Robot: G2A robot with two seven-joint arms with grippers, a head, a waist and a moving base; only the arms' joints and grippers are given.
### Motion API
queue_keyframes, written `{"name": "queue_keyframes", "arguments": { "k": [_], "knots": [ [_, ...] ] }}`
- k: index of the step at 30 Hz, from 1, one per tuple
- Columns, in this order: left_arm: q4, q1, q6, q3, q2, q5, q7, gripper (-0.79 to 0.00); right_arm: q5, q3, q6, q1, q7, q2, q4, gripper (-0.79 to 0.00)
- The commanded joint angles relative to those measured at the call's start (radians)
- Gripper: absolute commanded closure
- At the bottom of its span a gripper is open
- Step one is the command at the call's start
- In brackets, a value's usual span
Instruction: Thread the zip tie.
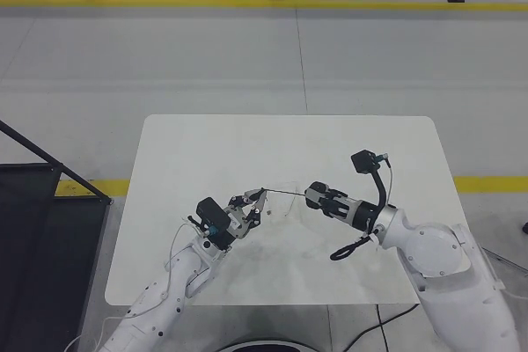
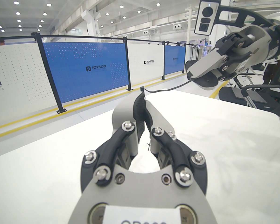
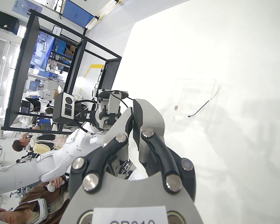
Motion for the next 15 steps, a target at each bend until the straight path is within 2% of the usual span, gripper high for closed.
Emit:
{"name": "queue_keyframes", "arguments": {
  "k": [1, 15],
  "knots": [
    [0.0, 0.0, 0.0, 0.0, 0.0, 0.0, 0.0, 0.0, 0.0, -0.005, 0.007, 0.007, 0.002, -0.001, 0.001, 0.0],
    [0.0, 0.0, 0.0, 0.0, 0.0, 0.0, 0.0, 0.0, 0.005, -0.012, 0.009, 0.019, 0.0, -0.003, 0.0, 0.0]
  ]
}}
